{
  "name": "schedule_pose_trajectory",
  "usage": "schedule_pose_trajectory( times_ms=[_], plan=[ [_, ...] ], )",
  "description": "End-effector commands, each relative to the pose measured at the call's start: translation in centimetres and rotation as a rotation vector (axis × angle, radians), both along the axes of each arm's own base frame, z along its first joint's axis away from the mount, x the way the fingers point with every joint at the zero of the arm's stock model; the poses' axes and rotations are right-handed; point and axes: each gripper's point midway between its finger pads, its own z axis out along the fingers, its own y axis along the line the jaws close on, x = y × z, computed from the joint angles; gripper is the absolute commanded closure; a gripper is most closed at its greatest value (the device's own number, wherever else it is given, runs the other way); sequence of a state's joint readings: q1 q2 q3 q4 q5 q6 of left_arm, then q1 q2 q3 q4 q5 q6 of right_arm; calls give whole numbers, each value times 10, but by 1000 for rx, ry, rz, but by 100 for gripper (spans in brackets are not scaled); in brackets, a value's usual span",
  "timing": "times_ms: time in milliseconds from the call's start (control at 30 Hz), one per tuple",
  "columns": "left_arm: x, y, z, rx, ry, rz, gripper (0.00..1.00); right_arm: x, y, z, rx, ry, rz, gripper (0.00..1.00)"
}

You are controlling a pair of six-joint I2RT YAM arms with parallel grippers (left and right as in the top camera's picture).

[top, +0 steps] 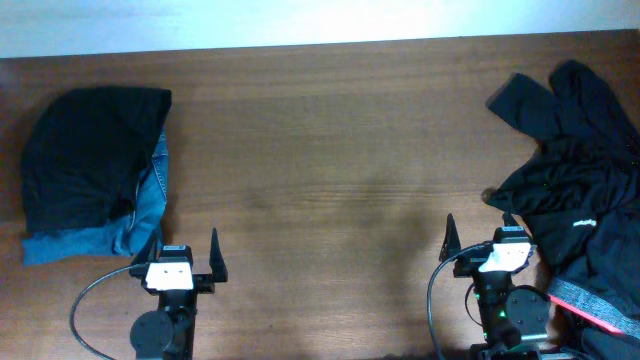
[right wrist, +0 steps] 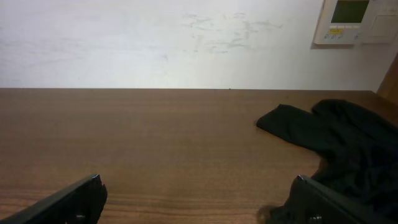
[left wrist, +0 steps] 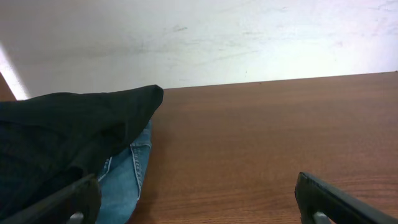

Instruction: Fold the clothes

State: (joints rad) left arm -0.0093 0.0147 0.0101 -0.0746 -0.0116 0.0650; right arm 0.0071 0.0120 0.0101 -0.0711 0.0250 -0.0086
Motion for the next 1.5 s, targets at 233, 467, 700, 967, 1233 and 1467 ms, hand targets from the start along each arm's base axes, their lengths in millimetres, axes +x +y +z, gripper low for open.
schedule_pose_trajectory(
  times_ms=[233,467,700,967,1233,1467],
  plan=[
    [-1,-3,0,18,0,-20,1,0,-2,-3,-5,7,-6,1],
    [-1,-3,0,18,0,-20,1,0,-2,-3,-5,7,-6,1],
    [-1,-3,0,18,0,-20,1,0,-2,-3,-5,7,-6,1],
    [-1,-3,0,18,0,-20,1,0,-2,-3,-5,7,-6,1],
    [-1,-3,0,18,0,-20,1,0,-2,-3,-5,7,-6,1],
    [-1,-3,0,18,0,-20,1,0,-3,1,-6,-9,-17,1]
  ],
)
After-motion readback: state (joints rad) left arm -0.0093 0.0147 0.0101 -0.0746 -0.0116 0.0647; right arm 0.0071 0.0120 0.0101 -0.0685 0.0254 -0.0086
